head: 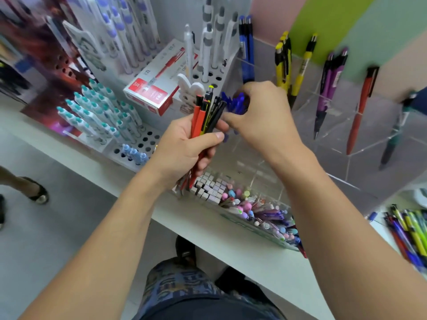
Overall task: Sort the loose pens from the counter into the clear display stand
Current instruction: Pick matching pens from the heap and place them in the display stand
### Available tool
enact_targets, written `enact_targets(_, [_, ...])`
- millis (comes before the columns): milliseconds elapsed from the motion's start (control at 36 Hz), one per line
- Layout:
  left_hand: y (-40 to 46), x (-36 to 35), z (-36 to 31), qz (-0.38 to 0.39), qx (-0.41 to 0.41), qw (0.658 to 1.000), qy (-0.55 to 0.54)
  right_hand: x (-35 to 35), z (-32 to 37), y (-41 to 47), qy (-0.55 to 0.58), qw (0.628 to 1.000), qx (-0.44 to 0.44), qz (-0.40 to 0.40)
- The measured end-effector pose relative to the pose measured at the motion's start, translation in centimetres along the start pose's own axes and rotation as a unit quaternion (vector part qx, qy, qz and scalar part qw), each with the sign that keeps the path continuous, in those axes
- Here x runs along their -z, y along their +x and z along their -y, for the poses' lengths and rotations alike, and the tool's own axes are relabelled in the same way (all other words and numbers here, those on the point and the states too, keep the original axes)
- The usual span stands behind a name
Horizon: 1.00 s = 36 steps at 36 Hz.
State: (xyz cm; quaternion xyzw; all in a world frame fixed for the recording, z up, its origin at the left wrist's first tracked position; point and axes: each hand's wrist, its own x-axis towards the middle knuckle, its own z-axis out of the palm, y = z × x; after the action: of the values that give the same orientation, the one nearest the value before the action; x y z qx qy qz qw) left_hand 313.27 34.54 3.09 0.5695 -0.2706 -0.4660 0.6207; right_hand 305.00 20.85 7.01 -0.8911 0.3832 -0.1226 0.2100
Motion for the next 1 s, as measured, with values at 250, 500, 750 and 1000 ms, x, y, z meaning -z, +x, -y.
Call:
enact_targets(250, [-0.7, -1.7, -0.5, 0.09, 0.072, 0.981, -0.156, 0.9, -1.5, -2.0, 0.171, 0.979, 0.043, -0.107])
enact_targets(500, [-0.2, -5.1, -1.8, 0.192, 0.125, 0.965, -0.126, 4.6, -3.6, -5.1, 0.361, 0.93, -0.059, 0.026])
enact_targets(750, [1.2, -7.2, -2.8, 0.221, 0.118, 0.967, 0.036, 7.3, -5.4, -6.0, 0.489, 0.857, -0.159, 0.041])
enact_targets(1000, [1.8, -7.5, -3.3, 0.205, 0.065, 0.974, 0.074, 8.5, -4.7, -5.8, 0.45, 0.884, -0.069, -0.102])
